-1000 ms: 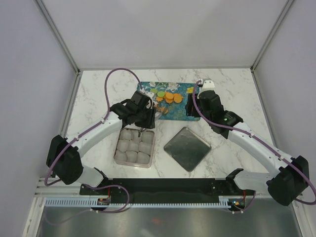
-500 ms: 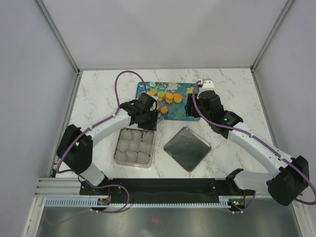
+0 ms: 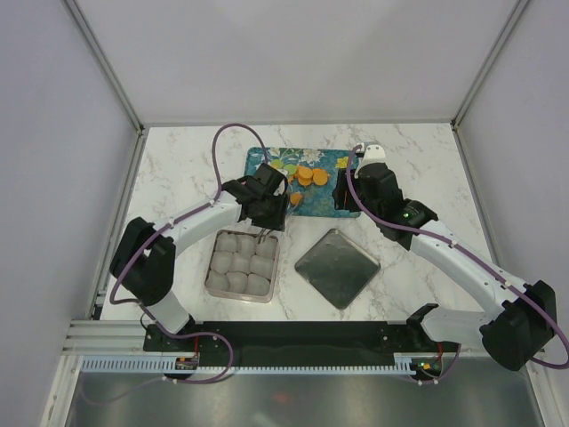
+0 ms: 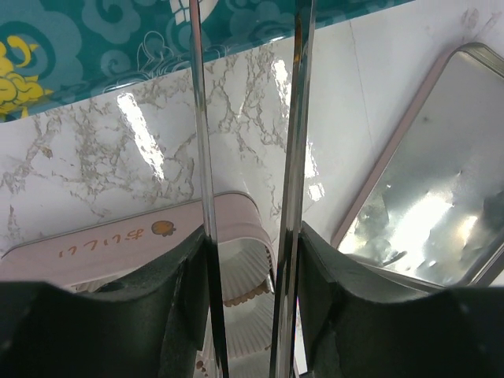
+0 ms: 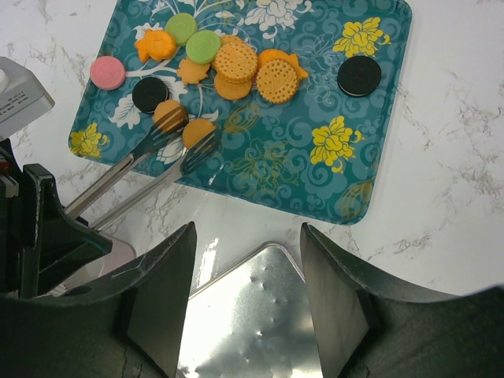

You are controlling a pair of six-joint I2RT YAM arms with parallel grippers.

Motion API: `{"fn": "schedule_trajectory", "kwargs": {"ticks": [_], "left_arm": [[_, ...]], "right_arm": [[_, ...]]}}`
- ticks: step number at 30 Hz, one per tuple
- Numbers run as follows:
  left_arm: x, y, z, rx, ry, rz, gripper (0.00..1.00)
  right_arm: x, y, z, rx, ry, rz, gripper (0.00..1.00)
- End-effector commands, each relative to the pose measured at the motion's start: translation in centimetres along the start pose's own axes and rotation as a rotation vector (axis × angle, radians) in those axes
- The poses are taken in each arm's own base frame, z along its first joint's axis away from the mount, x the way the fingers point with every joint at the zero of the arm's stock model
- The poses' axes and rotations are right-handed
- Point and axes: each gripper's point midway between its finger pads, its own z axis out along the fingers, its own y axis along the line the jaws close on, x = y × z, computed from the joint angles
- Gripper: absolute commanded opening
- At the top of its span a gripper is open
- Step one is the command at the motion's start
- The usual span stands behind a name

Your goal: Pack the cookies

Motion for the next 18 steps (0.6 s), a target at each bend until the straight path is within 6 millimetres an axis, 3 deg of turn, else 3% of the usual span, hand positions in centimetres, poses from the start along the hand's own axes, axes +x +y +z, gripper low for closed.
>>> {"fn": "schedule_trajectory", "kwargs": {"ticks": [1, 11, 18], "left_arm": [[-2.7, -0.4, -0.2, -0.006, -0.081, 0.05, 0.5], [-2.8, -0.6, 0.2, 0.005, -0.074, 0.054, 0.47], [-3.3, -0.9, -0.9, 0.016, -0.102, 0.058, 0.39]], "right_arm": [[-1.9, 0.6, -0.5, -0.022, -0.048, -0.001, 0.63], [-1.9, 0.5, -0.6, -0.024, -0.047, -0.004, 0.63], [-1.8, 0.6, -0.6, -0.025, -0.047, -0.003, 0.63]]}}
